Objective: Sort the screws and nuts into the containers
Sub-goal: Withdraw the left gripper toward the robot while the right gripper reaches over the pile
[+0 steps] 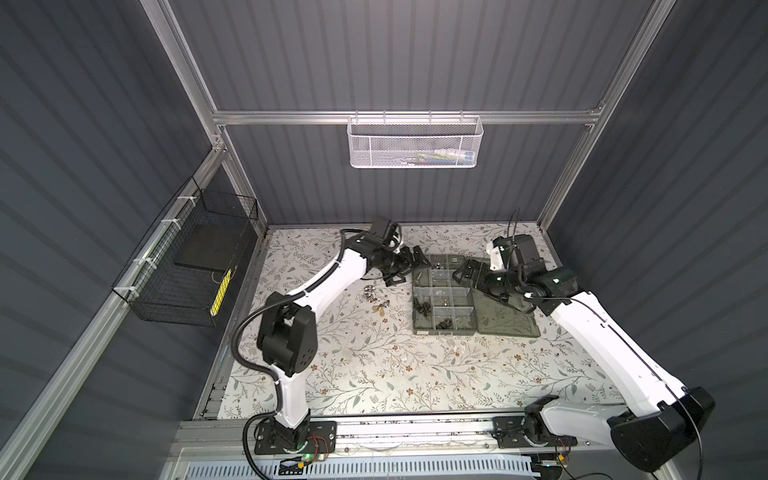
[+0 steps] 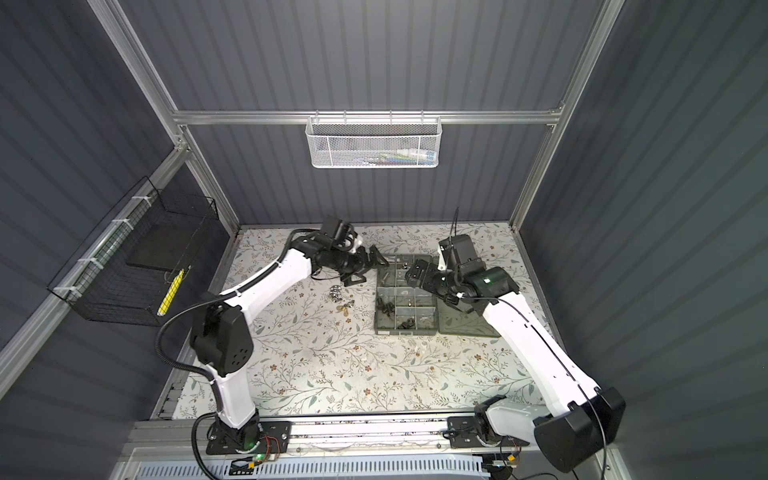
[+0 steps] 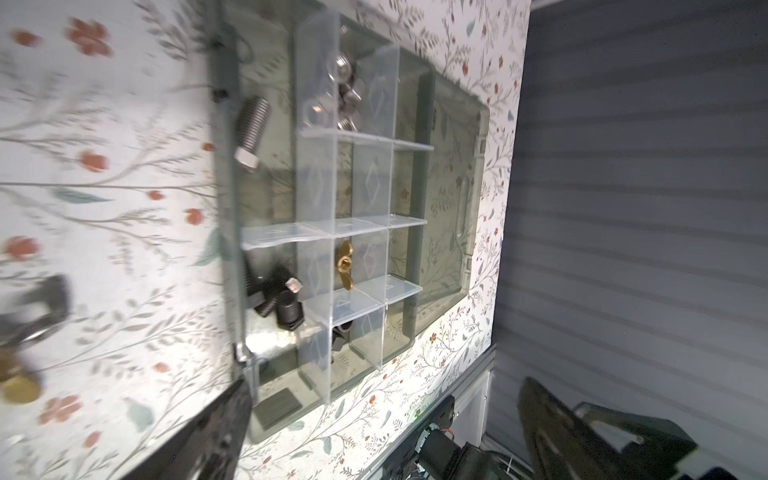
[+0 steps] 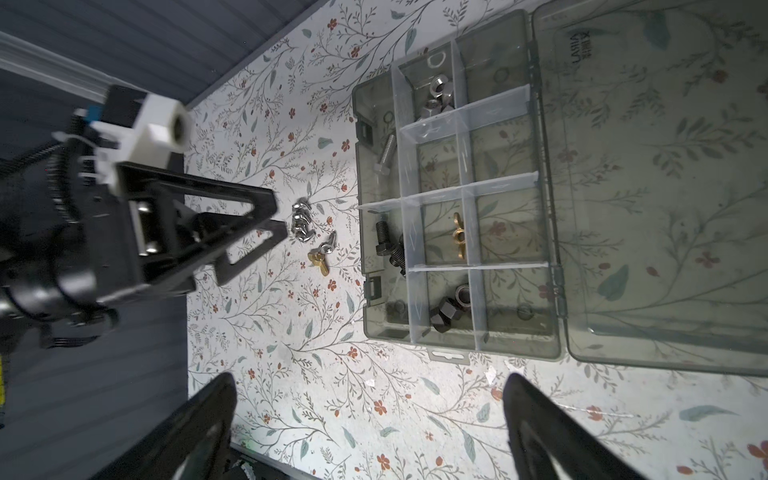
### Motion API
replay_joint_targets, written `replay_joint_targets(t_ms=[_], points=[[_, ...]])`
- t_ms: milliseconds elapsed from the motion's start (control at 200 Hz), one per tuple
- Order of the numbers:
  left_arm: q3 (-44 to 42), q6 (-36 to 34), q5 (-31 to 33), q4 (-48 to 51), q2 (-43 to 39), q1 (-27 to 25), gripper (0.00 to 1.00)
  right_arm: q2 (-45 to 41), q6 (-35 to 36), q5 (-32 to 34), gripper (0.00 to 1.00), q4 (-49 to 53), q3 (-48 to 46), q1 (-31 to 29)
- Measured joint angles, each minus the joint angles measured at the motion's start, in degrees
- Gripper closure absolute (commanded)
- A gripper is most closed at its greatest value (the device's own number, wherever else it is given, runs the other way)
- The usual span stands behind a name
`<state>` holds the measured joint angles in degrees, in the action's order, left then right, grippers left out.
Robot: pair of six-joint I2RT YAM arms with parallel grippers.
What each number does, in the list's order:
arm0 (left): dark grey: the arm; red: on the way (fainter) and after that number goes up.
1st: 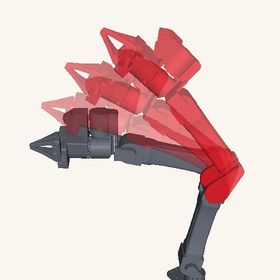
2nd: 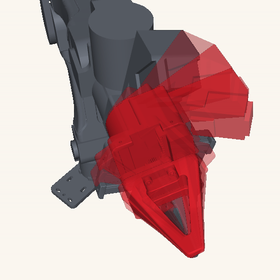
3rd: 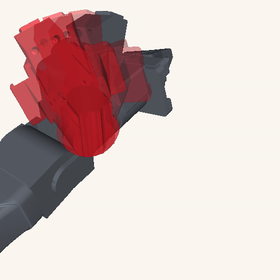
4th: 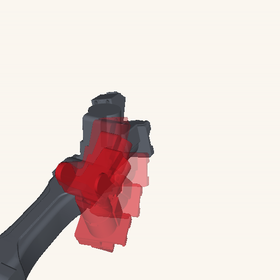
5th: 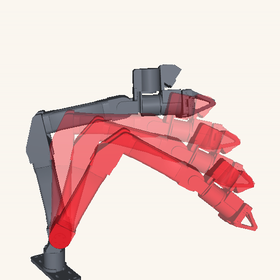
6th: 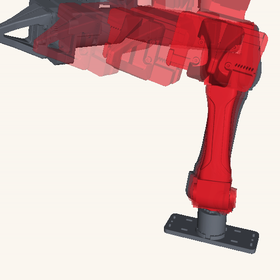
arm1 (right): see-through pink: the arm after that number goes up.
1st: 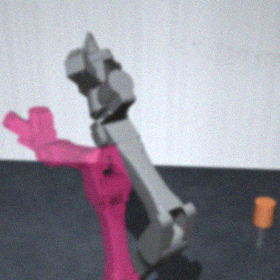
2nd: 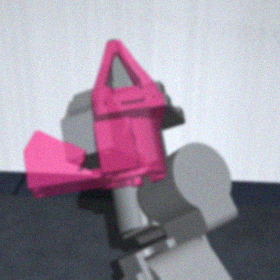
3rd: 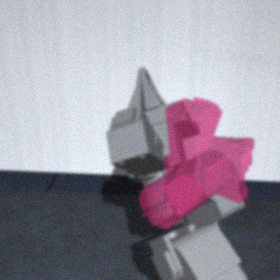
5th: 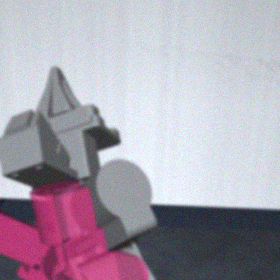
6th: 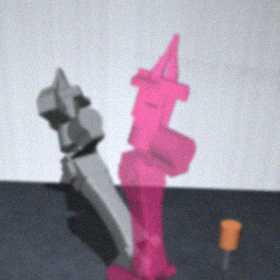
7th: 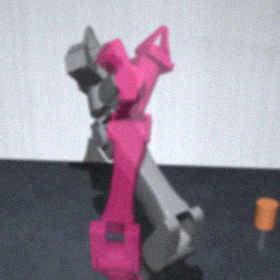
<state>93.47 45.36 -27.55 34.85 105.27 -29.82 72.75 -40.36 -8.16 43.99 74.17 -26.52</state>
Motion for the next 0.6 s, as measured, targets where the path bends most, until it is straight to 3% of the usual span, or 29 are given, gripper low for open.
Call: replay_joint_targets(t_ms=[270,465,600], points=[[-20.7,-0.4,-3.5,0.2,-14.3,11.5,0.0,14.1,1.4,3.7,0.05,-0.8,6.4,-12.9],[-32.7,-1.1,-9.2,0.4,-22.6,20.9,0.0,29.3,3.3,5.2,0.14,-0.2,17.1,-20.2],[-37.4,-2.2,-10.6,0.4,-25.9,23.6,0.0,38.1,4.8,5.4,0.21,0.2,23.4,-23.1]])
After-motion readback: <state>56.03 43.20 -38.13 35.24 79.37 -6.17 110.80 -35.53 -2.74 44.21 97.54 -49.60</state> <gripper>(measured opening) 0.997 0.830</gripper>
